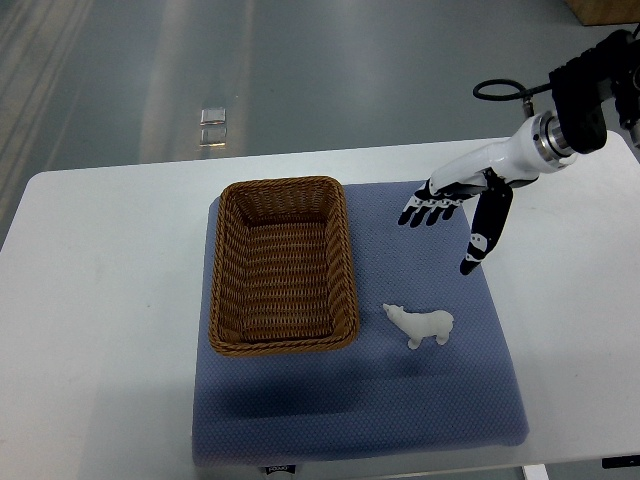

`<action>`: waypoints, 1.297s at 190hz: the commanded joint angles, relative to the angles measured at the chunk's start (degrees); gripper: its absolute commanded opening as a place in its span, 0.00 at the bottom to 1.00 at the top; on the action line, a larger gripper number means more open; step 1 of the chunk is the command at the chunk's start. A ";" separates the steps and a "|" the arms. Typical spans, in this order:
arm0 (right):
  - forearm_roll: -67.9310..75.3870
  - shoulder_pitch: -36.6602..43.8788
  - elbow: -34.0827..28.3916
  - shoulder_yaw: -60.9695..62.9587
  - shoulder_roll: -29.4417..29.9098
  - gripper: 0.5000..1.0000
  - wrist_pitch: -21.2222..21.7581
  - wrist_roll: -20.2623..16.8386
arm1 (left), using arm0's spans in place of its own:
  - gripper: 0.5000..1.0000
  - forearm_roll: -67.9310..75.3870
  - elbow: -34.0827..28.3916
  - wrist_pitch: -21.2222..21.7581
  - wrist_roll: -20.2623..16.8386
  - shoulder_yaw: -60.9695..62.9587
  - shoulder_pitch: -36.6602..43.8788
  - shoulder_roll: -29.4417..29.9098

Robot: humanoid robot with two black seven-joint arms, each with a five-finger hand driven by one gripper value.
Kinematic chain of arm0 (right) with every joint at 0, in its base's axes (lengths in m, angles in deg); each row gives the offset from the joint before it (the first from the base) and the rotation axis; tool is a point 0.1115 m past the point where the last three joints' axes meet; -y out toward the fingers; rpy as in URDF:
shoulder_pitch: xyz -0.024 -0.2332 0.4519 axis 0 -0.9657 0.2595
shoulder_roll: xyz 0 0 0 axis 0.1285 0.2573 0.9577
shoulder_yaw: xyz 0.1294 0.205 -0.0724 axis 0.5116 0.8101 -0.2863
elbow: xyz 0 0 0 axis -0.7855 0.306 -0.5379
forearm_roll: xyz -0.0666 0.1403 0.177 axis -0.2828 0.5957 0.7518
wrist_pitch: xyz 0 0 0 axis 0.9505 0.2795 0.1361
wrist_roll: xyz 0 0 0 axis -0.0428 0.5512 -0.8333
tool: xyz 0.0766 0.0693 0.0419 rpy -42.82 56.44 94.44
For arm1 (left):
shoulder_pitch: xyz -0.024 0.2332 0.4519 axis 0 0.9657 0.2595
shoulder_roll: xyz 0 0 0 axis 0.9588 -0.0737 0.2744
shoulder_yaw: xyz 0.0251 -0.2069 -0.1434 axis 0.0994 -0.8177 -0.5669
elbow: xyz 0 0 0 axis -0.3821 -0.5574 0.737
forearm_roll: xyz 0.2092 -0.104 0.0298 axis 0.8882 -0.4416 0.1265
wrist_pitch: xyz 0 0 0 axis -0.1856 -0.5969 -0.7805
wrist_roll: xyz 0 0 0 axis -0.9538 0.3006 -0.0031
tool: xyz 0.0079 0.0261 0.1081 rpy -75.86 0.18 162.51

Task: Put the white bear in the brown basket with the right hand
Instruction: 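Lower the open right hand down onto the white polar bear figurine, then close the right hand's fingers around the white bear to grasp it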

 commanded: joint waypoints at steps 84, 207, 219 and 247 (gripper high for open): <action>-1.50 -9.90 0.16 0.69 1.57 0.84 -3.18 1.14 | 1.00 -0.09 0.00 0.02 0.00 -0.05 0.01 0.00; -6.68 -20.62 0.51 5.17 3.33 0.83 -11.62 4.13 | 1.00 -0.09 0.00 0.02 0.00 -0.05 0.01 0.00; -6.68 -21.50 0.60 5.87 3.42 0.82 -11.80 4.22 | 1.00 -0.09 0.00 0.02 0.00 -0.05 0.01 0.00; -8.88 -23.52 0.60 6.23 4.12 0.80 -13.47 4.92 | 1.00 -0.09 0.00 0.11 0.00 0.04 0.01 0.00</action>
